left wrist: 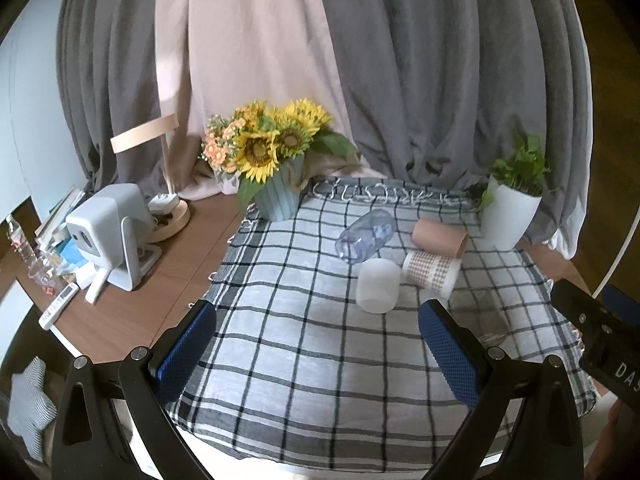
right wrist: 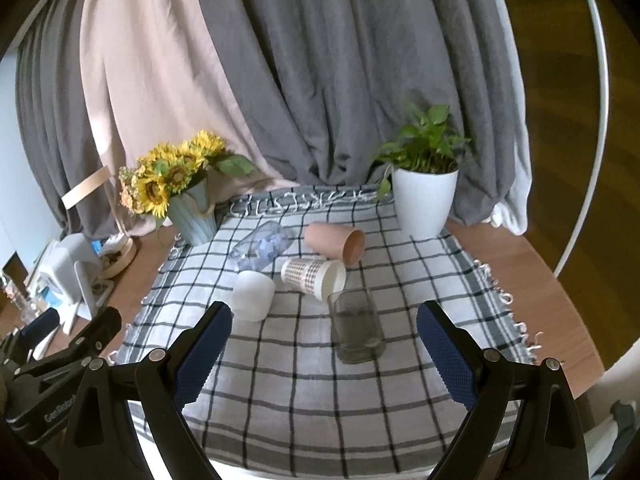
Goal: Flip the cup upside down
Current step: 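Move the right tool toward the clear plastic cup lying on its side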
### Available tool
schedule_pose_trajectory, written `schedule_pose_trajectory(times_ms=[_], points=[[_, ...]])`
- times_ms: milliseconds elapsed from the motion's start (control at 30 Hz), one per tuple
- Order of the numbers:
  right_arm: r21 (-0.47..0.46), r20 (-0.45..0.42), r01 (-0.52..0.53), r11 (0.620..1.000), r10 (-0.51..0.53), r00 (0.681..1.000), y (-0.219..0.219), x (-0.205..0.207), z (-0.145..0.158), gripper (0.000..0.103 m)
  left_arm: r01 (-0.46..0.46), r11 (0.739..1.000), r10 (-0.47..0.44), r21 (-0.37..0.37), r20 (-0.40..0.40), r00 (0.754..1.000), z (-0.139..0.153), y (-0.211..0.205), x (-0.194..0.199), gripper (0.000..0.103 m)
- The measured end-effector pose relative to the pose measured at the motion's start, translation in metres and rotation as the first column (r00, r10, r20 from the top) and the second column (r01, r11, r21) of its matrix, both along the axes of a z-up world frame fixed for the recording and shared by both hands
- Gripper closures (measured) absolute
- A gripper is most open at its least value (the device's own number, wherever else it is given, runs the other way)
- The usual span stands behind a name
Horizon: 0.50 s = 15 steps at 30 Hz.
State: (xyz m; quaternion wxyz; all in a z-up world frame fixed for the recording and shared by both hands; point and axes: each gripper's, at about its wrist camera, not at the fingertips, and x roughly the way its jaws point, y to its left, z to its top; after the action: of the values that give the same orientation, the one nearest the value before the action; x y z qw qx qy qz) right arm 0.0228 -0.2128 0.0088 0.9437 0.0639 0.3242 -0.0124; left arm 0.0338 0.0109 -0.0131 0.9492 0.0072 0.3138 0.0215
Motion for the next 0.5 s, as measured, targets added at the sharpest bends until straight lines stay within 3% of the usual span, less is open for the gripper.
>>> schedule_pose_trajectory(times_ms=[500], points=[[0.015,-0.015,0.047,0.999,-0.047,0.999,0.080,0.090,-0.019,0.009,0.143,0.989,-0.140,0.043,-0.067,0.988,-0.023,0.060,0.092,0.000]])
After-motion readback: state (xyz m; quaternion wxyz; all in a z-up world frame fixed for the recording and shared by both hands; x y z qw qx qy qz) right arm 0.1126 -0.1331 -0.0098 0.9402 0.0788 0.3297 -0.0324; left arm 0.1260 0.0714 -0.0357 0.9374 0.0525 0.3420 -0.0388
